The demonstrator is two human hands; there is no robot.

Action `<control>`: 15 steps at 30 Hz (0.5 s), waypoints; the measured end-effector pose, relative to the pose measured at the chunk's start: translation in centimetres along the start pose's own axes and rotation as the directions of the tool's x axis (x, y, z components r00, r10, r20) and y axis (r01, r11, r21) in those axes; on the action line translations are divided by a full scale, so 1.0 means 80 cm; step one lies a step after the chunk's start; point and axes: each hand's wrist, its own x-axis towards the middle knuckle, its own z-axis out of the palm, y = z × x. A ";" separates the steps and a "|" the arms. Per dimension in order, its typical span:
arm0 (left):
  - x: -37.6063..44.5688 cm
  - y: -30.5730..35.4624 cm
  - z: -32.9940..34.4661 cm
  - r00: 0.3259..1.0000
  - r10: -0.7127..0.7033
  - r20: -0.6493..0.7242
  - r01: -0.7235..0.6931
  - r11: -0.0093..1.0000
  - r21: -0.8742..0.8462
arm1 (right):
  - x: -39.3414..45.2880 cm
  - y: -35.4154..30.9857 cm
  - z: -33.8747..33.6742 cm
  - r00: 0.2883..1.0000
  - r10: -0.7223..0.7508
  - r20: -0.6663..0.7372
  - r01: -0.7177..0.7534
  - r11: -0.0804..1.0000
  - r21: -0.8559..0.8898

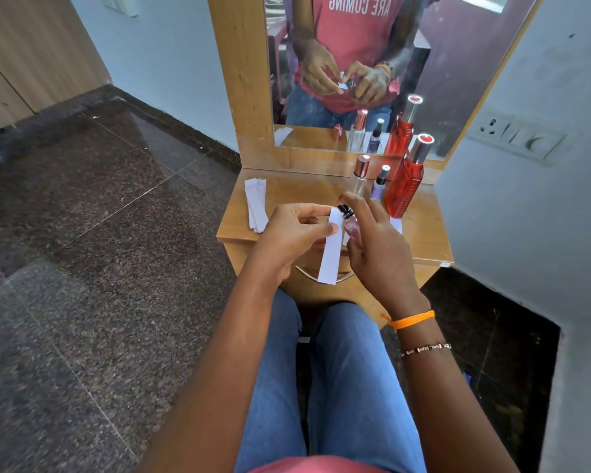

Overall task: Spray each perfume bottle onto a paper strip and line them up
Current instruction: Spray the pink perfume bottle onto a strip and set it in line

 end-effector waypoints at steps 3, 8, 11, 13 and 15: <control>0.001 -0.002 0.000 1.000 0.006 -0.014 -0.006 1.000 0.017 | 0.001 -0.001 0.000 1.000 0.009 0.006 -0.009 1.000 -0.004; 0.004 -0.003 -0.001 1.000 0.013 -0.014 -0.013 1.000 0.017 | 0.001 -0.001 0.003 0.997 0.078 -0.026 -0.073 0.985 0.159; 0.006 -0.007 0.001 0.999 0.024 -0.041 -0.023 1.000 0.019 | 0.006 -0.004 -0.001 0.976 0.216 0.005 -0.186 0.827 0.531; 0.007 -0.008 0.004 0.998 0.027 -0.058 -0.027 1.000 0.008 | 0.004 -0.009 -0.006 0.919 0.382 0.099 -0.315 0.557 0.769; 0.008 -0.009 0.008 0.997 0.027 -0.067 -0.027 1.000 0.007 | -0.003 -0.014 -0.009 0.816 0.515 0.263 -0.426 0.227 0.876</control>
